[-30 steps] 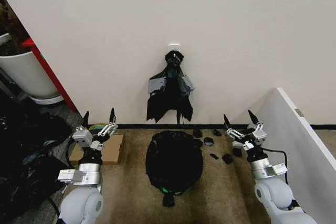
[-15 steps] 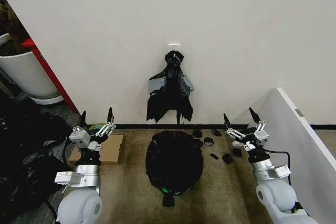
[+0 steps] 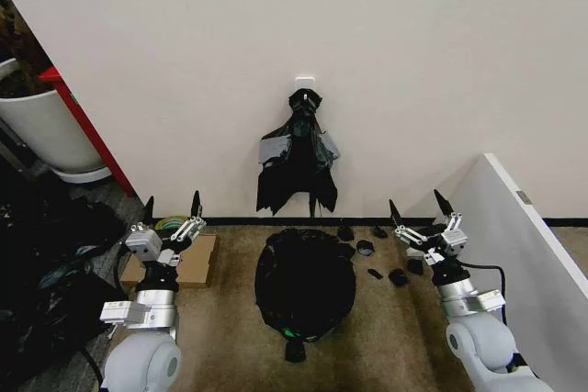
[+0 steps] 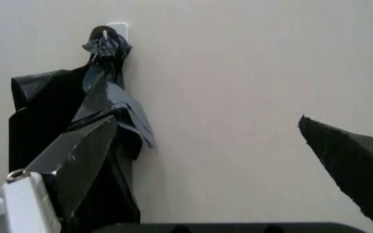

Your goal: Place the garbage bag over the trash bin.

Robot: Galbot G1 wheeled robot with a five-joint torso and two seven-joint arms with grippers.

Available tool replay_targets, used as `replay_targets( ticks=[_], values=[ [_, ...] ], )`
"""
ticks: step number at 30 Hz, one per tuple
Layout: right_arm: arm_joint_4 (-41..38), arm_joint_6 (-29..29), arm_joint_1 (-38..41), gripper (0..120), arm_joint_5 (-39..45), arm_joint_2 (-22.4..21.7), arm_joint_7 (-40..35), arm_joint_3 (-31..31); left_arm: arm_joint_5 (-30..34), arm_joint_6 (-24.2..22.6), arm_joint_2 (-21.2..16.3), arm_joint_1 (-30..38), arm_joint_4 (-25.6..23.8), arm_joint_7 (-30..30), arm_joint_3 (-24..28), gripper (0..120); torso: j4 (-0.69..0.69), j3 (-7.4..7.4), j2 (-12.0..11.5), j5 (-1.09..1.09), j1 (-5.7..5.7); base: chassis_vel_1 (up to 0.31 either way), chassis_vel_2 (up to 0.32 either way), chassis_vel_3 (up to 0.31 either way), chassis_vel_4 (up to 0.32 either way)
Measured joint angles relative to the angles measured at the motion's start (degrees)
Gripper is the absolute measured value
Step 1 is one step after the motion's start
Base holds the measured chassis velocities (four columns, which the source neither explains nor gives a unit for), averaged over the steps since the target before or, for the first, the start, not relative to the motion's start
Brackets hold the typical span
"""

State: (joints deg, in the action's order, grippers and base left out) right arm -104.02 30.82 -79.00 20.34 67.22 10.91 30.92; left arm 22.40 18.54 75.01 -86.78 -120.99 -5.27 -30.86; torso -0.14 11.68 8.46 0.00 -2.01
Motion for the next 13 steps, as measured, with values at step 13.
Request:
replay_targets(
  ticks=[13],
  values=[
    [-0.6, -0.18, -0.06, 100, -0.12, 0.22, -0.16, 0.19, 0.24, 0.14, -0.47, -0.54, -0.44, -0.27, -0.36, 100, 0.0, 0.0, 0.0, 0.0, 0.0, 0.0, 0.0, 0.0, 0.0]
  ],
)
